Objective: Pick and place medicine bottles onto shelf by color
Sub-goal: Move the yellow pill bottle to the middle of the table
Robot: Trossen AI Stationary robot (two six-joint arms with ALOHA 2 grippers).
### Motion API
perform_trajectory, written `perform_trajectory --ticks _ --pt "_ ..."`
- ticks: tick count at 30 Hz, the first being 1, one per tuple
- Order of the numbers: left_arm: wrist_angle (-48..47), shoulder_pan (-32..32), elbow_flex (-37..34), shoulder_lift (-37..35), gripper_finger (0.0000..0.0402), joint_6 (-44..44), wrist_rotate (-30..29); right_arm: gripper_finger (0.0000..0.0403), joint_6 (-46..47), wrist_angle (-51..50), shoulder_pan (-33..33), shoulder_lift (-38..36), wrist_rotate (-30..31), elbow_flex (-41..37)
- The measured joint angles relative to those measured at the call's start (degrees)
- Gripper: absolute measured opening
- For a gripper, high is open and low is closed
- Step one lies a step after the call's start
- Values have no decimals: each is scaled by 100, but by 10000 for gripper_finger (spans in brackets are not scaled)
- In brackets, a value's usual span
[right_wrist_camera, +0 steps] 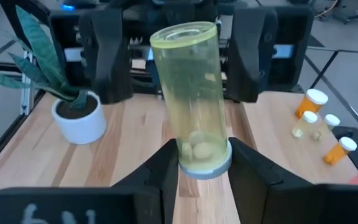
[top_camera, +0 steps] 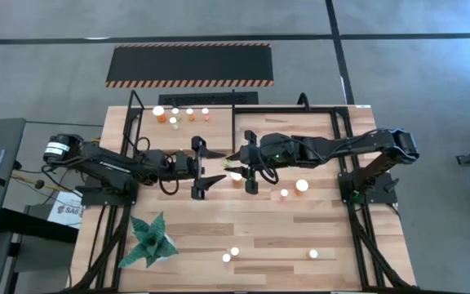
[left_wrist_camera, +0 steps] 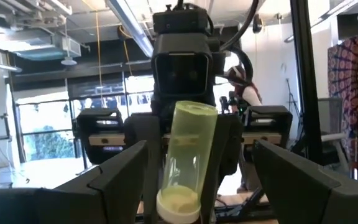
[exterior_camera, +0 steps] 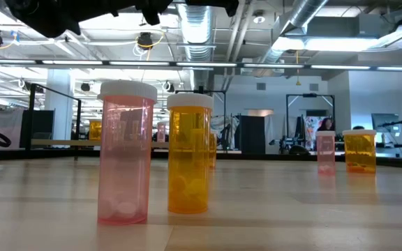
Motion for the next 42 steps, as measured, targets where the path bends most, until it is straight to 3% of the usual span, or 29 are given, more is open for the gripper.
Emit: perform_trajectory --ticks 9,20,33,42 --pt "82 0 411 634 277 32 2 137 3 -106 13 0 0 0" --pt "174 0 417 631 275 55 -92 137 4 -302 114 0 2 0" --pt "117 0 417 629 185 24 -90 138 104 -411 114 0 4 0" --pt "115 0 413 629 151 57 -70 136 213 -549 109 0 9 0"
